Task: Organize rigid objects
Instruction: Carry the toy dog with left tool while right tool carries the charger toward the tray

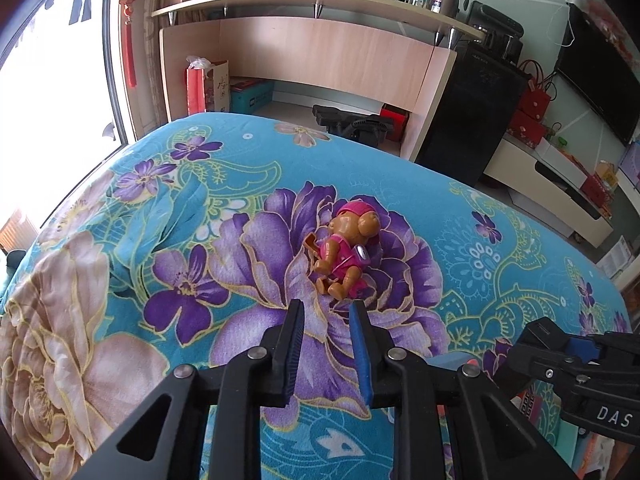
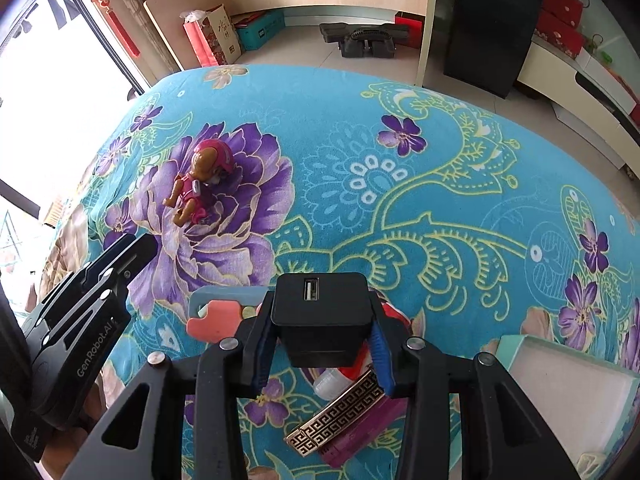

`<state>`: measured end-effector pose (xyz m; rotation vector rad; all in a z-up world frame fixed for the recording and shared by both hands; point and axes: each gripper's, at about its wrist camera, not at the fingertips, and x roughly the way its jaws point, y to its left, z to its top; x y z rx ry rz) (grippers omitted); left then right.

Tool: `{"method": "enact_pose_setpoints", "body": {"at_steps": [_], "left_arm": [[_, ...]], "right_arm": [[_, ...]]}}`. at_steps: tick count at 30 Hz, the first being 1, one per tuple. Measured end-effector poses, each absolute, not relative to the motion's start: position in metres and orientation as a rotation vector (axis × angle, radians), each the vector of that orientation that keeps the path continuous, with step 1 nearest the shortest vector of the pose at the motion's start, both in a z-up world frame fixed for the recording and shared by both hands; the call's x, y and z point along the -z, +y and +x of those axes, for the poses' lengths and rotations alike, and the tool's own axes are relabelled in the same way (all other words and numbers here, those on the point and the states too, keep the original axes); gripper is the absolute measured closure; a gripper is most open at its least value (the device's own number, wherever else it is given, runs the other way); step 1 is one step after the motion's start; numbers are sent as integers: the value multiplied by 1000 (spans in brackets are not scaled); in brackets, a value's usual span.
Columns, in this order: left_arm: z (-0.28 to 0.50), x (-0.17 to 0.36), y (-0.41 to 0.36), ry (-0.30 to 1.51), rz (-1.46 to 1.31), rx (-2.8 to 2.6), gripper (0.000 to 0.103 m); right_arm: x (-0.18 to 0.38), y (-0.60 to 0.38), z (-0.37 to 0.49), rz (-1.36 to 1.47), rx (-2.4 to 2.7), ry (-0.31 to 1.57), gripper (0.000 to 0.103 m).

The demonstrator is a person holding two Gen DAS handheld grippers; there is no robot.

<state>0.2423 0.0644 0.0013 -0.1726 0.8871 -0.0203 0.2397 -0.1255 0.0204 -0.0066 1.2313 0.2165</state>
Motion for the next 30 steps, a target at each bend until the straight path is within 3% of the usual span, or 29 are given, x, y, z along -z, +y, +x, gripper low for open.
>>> {"method": "enact_pose_setpoints", "body": {"at_steps": [3,5,7,27,29,30], "left_arm": [[250,1,69,878,-167,6,76],[254,2,71,876,-159,-1,62],[260,4,70,882,-154,6,25],[321,27,40,966,104,36,17],[322,28,40,969,95,48,25],[321,27,40,970,94,52,42]], "right_arm": [[-20,-125,239,-26,-221,1232,60],[-20,-124,241,-34,-221,1240,60],[-17,-118,250,-54,-211,1248,60],[19,-114,298,-92,-182,1387,60],[19,-113,298,-95,-180,1389,60],[18,-112,298,-97,-178,1389,60]]}}
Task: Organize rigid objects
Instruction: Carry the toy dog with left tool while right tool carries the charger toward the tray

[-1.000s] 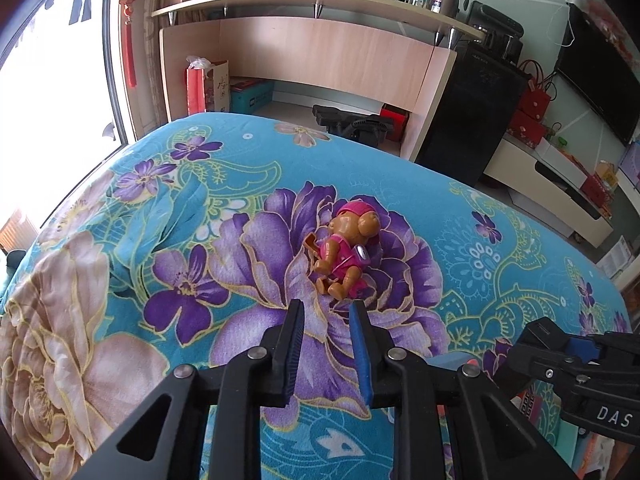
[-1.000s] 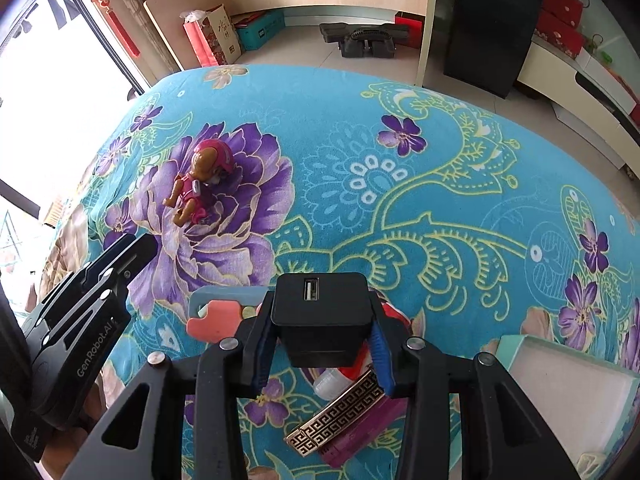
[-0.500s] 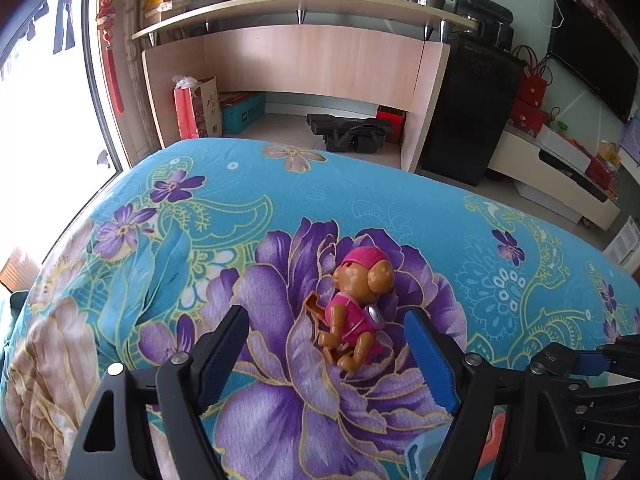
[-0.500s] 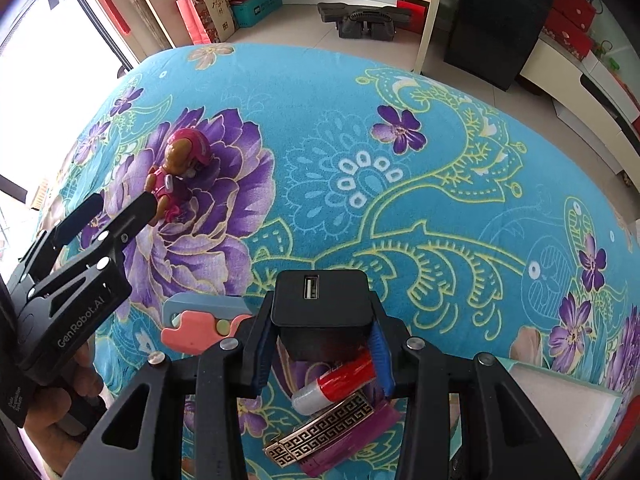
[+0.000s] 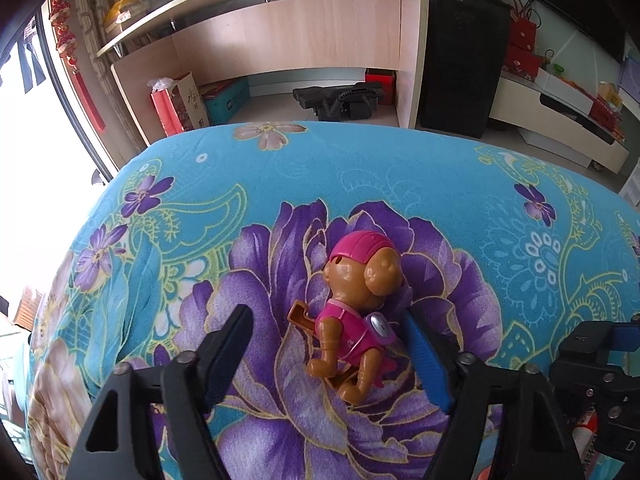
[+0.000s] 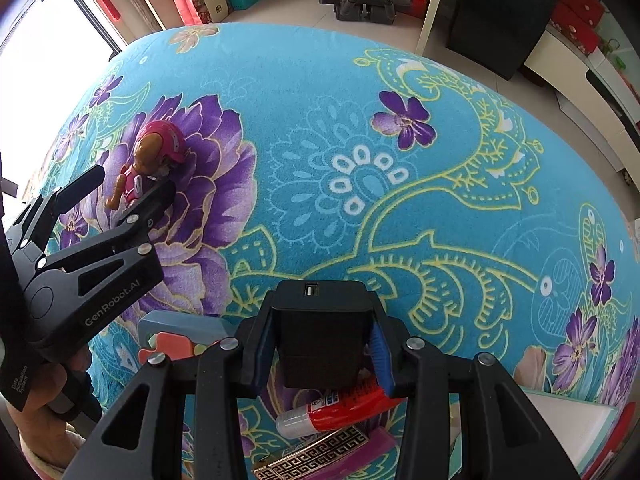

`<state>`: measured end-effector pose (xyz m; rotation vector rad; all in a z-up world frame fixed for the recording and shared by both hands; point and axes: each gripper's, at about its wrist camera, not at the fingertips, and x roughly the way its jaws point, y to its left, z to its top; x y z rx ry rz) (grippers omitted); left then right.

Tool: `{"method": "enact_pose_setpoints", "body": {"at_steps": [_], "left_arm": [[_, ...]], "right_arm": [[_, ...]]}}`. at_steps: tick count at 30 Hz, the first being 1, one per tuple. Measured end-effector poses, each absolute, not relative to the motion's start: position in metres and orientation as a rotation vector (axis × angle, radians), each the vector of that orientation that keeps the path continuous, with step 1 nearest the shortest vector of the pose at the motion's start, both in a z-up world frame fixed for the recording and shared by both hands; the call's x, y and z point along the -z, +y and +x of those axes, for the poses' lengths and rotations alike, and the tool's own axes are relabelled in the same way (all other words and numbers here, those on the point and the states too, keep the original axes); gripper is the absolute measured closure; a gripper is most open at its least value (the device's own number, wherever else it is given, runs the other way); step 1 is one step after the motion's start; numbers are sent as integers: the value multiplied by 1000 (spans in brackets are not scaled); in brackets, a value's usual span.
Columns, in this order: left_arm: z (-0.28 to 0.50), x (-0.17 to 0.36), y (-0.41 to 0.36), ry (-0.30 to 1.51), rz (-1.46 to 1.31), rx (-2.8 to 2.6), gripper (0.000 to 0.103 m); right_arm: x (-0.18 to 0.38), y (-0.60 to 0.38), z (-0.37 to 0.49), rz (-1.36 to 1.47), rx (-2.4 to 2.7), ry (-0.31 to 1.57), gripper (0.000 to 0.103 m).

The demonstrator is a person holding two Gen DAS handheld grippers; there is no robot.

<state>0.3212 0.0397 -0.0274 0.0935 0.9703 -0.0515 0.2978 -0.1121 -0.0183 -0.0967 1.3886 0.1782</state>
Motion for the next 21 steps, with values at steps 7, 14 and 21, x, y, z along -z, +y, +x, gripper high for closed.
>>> {"method": "enact_pose_setpoints", "body": {"at_steps": [7,14,21], "left_arm": [[307,16,36,965,93,61,53],[269,-27,25,902,80,81,53],[220,-69,-27,848,96,193,53]], "right_arm": [[10,-115,286,-78,-173,1379,61],[-24,-129,265,-51,-163,1337,61],[-68,-164,230,-43,-112,1294,61]]}}
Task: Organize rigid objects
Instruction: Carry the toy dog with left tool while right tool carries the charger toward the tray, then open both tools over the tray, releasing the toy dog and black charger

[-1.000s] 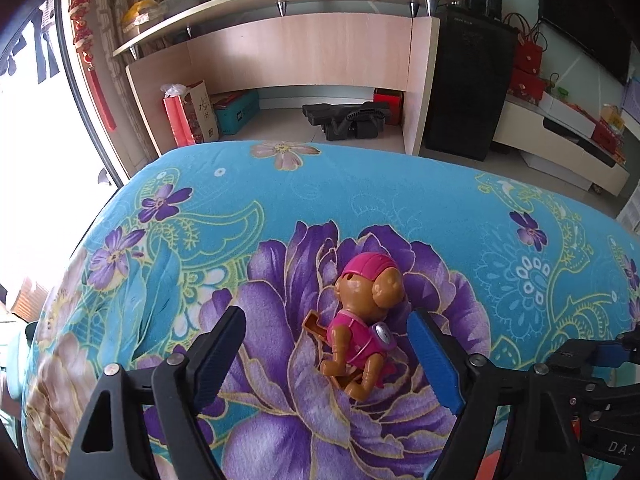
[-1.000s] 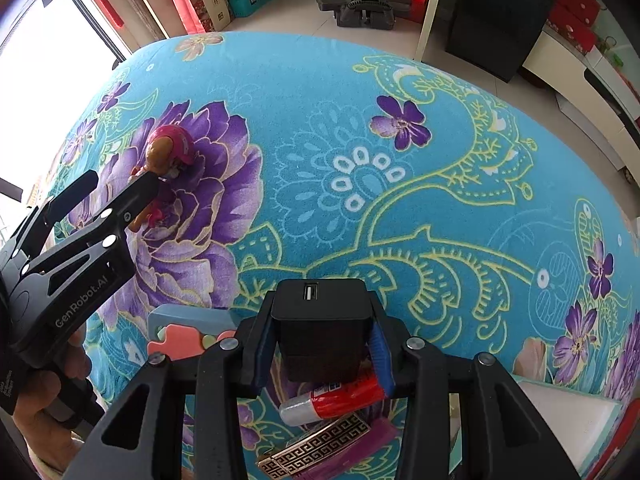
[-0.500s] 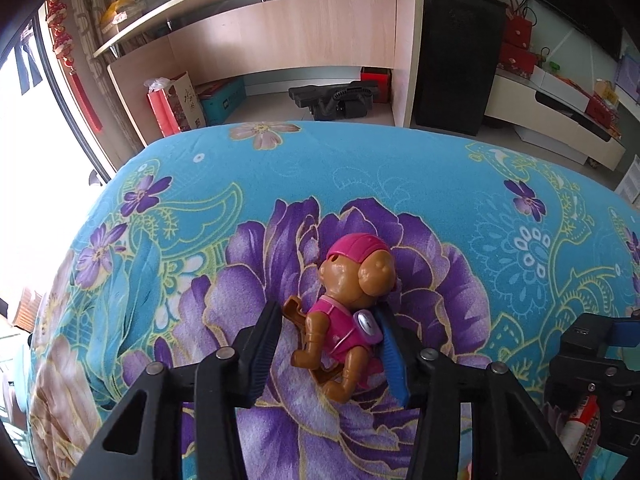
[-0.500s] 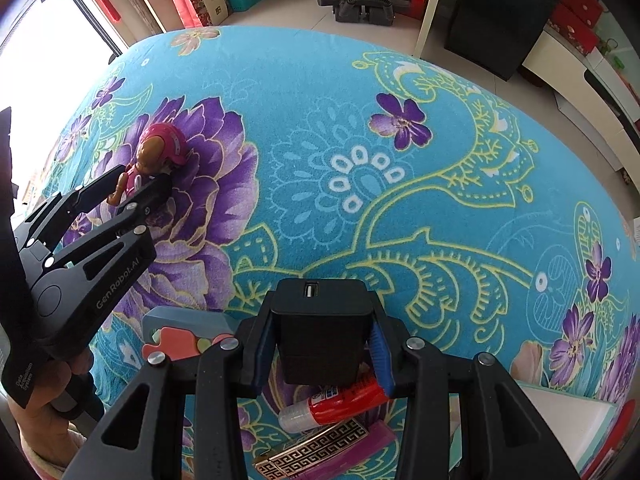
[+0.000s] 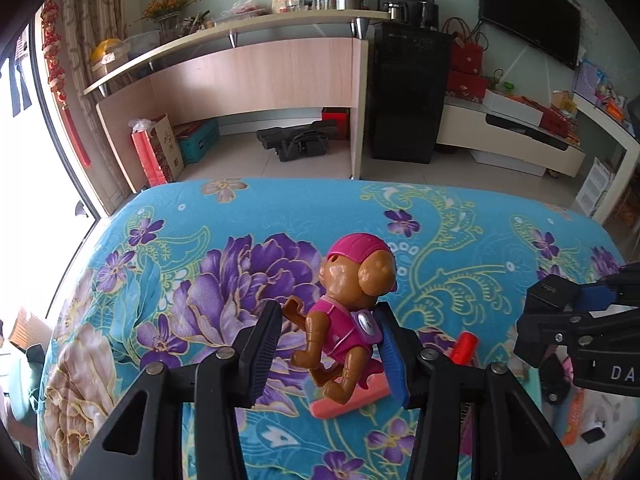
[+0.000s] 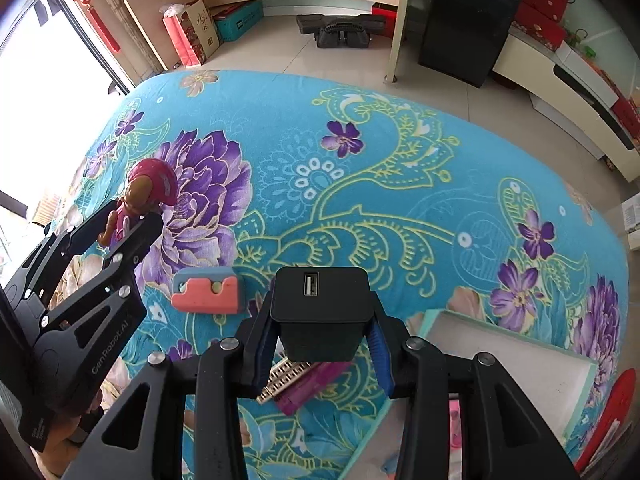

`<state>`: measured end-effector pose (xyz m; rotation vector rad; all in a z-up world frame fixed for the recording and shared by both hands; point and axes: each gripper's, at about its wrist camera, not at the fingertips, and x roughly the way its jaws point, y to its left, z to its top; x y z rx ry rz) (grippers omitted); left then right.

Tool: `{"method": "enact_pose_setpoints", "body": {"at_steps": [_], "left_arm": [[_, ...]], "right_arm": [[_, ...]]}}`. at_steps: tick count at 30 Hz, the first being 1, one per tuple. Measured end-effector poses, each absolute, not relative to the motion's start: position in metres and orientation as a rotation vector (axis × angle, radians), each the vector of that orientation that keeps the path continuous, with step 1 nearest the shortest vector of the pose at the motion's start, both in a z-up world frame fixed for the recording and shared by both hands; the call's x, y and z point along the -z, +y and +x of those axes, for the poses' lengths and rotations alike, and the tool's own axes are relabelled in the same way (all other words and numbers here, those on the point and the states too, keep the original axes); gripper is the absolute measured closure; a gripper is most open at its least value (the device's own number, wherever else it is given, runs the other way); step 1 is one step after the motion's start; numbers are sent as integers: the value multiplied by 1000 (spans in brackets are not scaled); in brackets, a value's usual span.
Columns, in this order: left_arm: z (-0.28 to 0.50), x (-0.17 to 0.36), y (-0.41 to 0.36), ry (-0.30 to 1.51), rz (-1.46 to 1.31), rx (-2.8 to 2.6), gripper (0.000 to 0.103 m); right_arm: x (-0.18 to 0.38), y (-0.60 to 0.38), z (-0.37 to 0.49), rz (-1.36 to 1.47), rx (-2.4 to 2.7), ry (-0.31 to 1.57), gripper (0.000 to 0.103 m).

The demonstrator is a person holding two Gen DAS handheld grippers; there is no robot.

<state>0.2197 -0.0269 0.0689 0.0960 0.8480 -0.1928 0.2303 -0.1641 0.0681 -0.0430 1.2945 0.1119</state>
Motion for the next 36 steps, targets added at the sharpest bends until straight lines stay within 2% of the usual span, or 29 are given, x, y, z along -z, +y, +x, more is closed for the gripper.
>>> {"method": "enact_pose_setpoints", "body": {"at_steps": [14,22,29,30,31,33,36], "left_arm": [[135,-87,-177,832,224,469,53],[106,-64,-238,862,297,565,53],[96,-40,-258,892,339,583,52],[95,-39,-258,892,338,582,48],[95,-37,-258,894,334,584,39],[94,-38,-256,895,322,588,30],[93,-43,-250,882,313,582,30]], "right_arm": [[-73,-321,142,43,169,1364,61],[-55,-388,124,108,270,1402,61],[-42,-413,119,146,284,1432,60],[-41,-414,119,146,281,1435,60],[-40,-414,120,143,281,1438,60],[-39,-412,120,129,279,1439,60],[-39,-409,122,114,284,1436,60]]}}
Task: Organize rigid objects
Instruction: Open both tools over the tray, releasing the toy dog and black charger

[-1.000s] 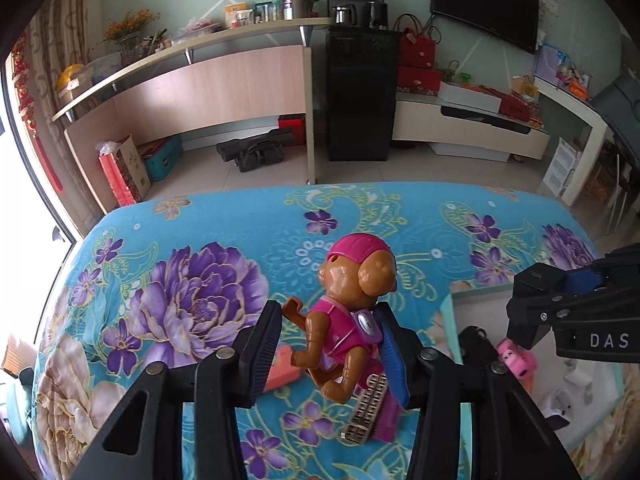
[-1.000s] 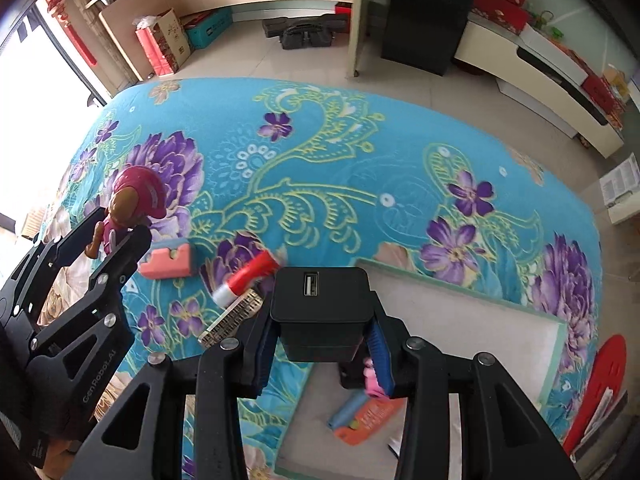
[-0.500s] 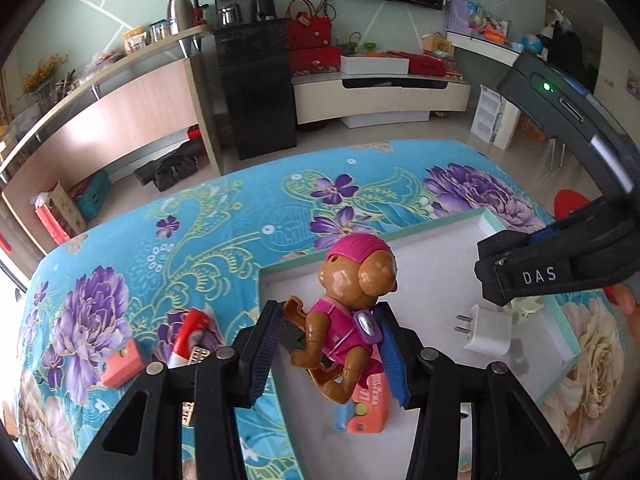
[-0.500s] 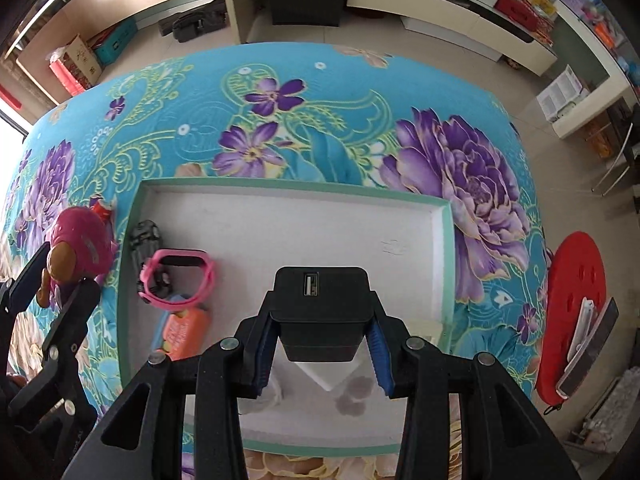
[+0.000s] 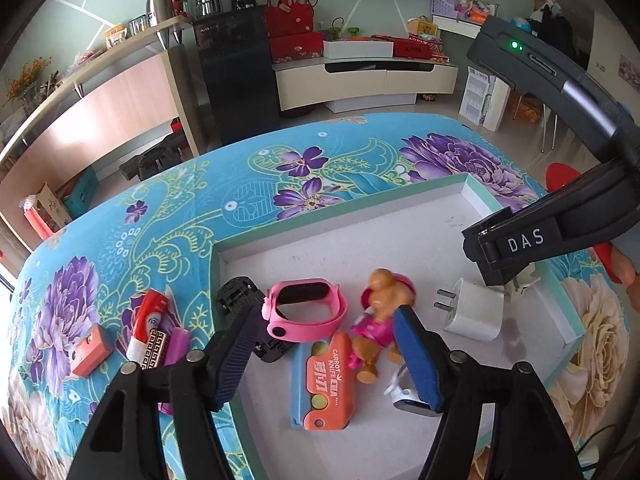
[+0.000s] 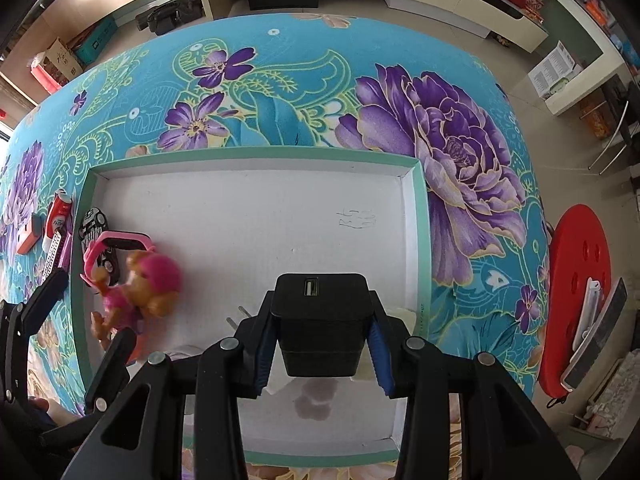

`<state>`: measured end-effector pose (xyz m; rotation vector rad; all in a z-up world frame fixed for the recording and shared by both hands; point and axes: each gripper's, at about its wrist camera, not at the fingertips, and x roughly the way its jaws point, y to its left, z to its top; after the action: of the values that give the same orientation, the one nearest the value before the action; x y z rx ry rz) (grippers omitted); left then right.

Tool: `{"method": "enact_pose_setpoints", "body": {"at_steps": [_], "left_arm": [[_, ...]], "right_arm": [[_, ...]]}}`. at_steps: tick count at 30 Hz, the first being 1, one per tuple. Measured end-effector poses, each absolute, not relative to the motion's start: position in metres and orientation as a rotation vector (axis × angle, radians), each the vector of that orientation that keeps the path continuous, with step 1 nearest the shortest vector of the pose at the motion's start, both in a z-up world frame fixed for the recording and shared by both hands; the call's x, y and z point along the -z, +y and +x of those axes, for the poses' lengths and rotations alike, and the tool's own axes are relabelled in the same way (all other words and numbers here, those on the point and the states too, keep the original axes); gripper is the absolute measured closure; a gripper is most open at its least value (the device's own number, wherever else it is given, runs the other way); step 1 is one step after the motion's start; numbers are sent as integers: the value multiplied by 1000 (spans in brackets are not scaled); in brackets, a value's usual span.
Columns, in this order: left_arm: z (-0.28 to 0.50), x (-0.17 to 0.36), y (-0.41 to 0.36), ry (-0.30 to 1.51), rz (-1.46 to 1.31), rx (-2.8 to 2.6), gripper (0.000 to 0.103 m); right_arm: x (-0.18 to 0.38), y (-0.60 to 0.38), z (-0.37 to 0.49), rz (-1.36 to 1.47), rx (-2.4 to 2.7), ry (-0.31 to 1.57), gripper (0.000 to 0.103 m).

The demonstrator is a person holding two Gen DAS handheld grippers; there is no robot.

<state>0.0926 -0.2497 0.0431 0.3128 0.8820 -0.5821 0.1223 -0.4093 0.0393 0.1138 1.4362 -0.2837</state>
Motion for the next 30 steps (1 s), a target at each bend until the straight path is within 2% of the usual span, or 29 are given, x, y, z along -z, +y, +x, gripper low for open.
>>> {"method": "enact_pose_setpoints", "body": {"at_steps": [2,4,5,9,10,12,30], "left_arm": [[94,-48,-243,877,297,573,28],[96,-53,-233,870,275,560,17],[97,-56,-227,866,266,551,15],[105,-62,-201,849,224,501,4],[107,-63,-194,850,211,487,1],[113,-63,-179,850,183,461,0],[169,-50,-79,916,52,222,0]], "right_arm": [[-42,-408,123,124,275,1430,56],[-46,-401,125,130,270,1416,38],[-49,-399,125,126,267,1405,34],[-56,-390,123,126,254,1387,30],[-57,-387,122,124,250,1382,22],[-59,-383,119,126,245,1362,16],[-77,-316,109,159,277,1206,15]]}}
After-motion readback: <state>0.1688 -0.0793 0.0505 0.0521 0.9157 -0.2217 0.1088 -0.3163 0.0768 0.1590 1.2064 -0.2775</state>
